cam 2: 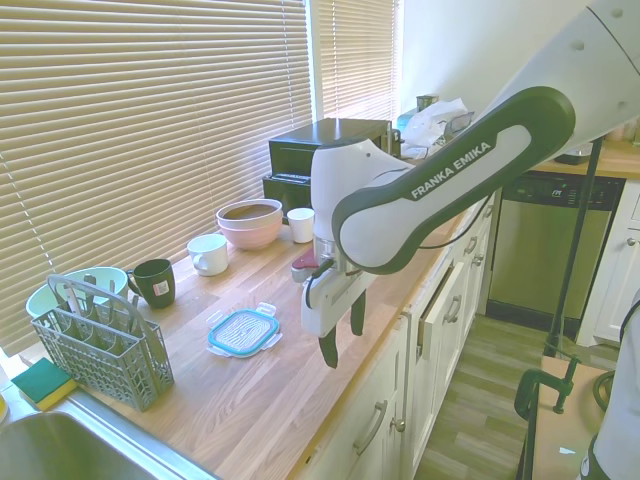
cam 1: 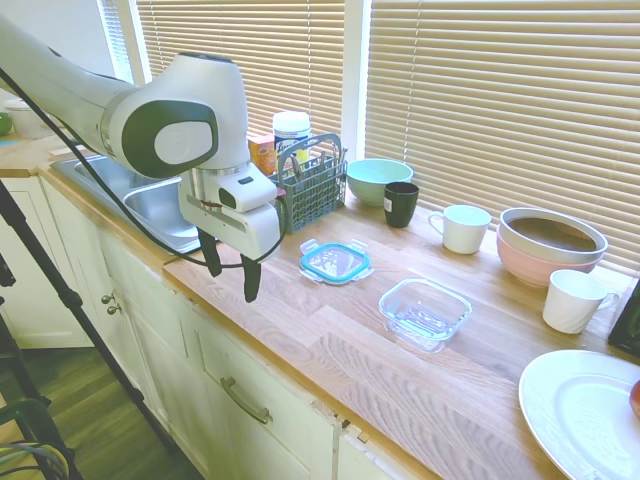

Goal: Cover the lid of the food container

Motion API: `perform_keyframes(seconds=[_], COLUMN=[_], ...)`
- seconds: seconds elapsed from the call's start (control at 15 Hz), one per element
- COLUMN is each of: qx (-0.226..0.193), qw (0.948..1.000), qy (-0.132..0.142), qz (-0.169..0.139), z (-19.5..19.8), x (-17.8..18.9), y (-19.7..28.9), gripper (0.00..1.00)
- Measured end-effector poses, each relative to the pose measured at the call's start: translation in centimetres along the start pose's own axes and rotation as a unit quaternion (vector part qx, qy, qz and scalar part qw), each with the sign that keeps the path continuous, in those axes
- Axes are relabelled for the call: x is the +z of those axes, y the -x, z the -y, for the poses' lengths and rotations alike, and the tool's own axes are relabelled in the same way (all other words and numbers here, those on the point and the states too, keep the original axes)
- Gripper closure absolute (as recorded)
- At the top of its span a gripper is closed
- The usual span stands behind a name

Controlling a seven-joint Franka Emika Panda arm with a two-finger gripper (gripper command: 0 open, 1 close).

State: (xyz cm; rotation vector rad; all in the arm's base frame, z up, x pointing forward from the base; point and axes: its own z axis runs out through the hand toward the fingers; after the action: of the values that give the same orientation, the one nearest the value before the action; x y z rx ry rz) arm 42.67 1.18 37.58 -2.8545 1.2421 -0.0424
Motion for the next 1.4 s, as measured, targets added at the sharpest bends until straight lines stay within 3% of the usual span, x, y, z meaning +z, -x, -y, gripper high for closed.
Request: perform_keyframes(seconds=[0.27, 0.6, 1.4], qx=[-0.005, -0.004, 0.036], qw=[0.9999, 0.9986, 0.9861], qy=[0.009, 0.027, 0.100], qz=[-0.006, -0.044, -0.127], z=[0.6, 5.2, 18.4], x=[0.3, -1.7, -1.9], y=[0.6, 2.5, -0.7], gripper=[0.00, 0.00, 0.00])
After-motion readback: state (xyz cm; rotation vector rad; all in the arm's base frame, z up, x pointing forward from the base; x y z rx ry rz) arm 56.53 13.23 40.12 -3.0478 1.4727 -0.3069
